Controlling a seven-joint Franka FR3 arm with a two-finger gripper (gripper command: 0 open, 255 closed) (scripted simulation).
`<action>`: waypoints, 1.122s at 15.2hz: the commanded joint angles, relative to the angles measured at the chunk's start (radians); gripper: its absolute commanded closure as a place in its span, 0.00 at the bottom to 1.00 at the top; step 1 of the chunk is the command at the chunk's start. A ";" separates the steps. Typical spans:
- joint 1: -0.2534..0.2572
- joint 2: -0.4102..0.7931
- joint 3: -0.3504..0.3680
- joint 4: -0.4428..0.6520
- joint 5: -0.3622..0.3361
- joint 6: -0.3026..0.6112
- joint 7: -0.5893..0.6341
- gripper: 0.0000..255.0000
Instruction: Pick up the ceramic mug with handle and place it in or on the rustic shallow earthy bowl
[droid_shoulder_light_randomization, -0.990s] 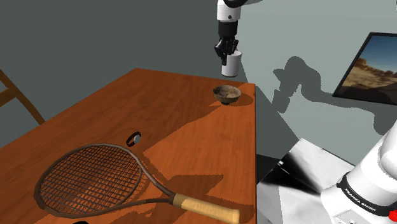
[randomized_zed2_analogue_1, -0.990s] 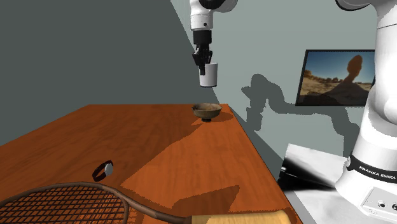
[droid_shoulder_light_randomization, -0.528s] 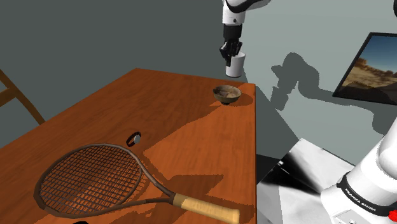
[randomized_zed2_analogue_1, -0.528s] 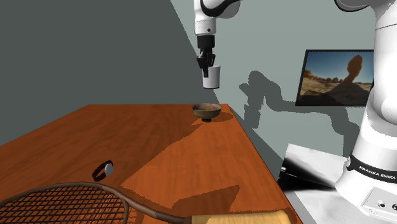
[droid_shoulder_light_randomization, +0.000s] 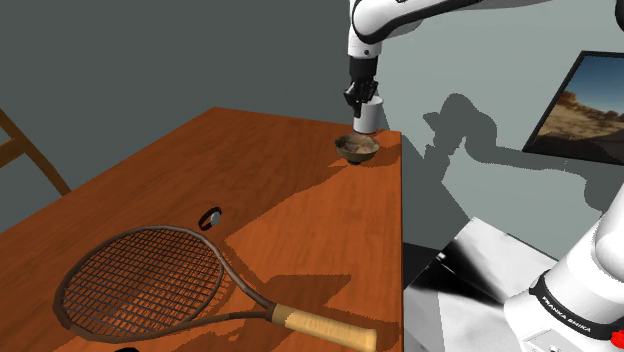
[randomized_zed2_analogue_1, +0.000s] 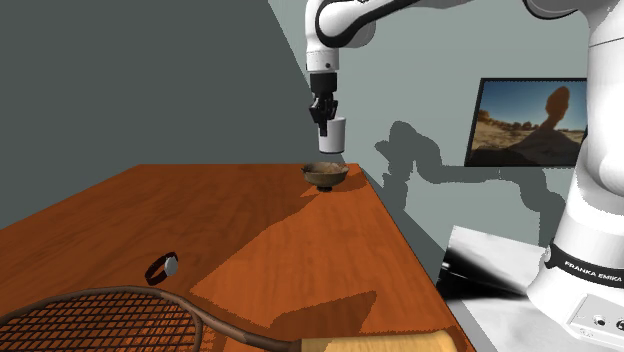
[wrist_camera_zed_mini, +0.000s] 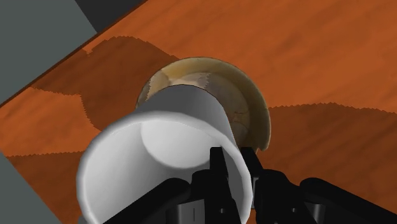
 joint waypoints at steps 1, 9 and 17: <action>0.000 0.003 0.000 -0.022 -0.001 0.026 0.003 1.00; 0.000 0.012 -0.001 -0.059 -0.004 0.071 0.007 1.00; 0.000 0.012 -0.001 -0.059 -0.004 0.071 0.007 0.00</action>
